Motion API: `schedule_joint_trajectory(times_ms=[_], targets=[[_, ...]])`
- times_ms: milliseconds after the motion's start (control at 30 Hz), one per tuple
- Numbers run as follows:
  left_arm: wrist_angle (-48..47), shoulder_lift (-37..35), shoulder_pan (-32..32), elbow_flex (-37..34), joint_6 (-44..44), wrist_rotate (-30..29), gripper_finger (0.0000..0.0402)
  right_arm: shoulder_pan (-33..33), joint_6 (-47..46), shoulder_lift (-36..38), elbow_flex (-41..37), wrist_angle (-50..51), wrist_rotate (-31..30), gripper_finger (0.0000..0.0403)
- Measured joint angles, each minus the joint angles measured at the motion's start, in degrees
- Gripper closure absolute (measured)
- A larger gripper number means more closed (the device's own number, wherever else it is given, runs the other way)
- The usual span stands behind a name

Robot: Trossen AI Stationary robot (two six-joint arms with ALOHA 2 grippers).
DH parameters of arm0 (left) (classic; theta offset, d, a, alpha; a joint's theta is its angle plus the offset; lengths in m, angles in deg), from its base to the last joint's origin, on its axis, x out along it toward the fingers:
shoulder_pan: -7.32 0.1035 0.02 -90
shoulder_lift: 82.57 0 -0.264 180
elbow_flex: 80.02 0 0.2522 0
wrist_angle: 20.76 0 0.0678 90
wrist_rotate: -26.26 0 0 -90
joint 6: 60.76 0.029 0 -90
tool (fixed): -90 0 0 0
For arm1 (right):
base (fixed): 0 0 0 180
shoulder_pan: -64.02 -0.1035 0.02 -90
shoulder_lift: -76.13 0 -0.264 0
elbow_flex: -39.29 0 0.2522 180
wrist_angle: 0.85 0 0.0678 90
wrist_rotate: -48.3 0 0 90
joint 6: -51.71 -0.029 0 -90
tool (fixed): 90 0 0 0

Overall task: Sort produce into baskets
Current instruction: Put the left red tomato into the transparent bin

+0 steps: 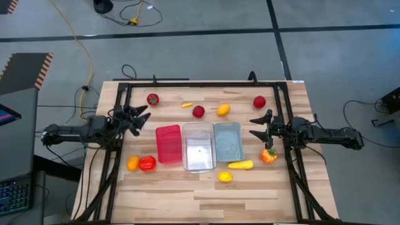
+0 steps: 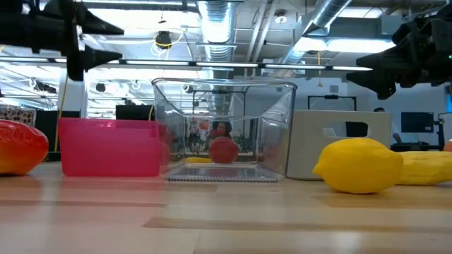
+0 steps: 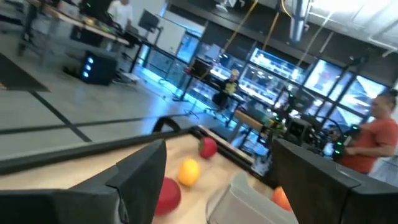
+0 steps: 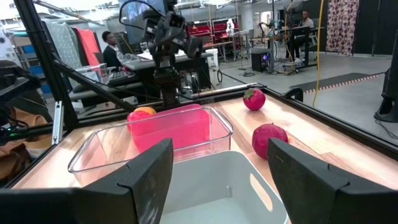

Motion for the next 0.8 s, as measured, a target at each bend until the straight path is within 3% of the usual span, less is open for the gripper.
schedule_joint_trajectory(times_ms=[100,233,400,600,800], targets=[[-0.07,3.88,0.0,3.92,1.91,-2.72,0.0122,-0.02,-0.01,-0.01,0.0,-0.02,-0.02,0.0117],[-1.45,10.55,0.42,11.1,2.69,-10.72,0.0122,-0.02,0.0,0.0,-0.02,-0.01,-0.02,0.0117],[-12.21,18.86,3.7,23.96,3.81,-18.87,0.0122,-0.01,0.0,0.0,-0.01,-0.01,-0.01,0.0117],[-29.54,29.04,10.99,41.15,2.87,-17.73,0.0122,-0.02,0.0,0.0,0.0,0.0,-0.02,0.0117],[-46.31,39.16,19.91,55.13,1.88,-8.01,0.0122,-0.02,-0.01,0.0,-0.02,-0.02,-0.01,0.0117]])
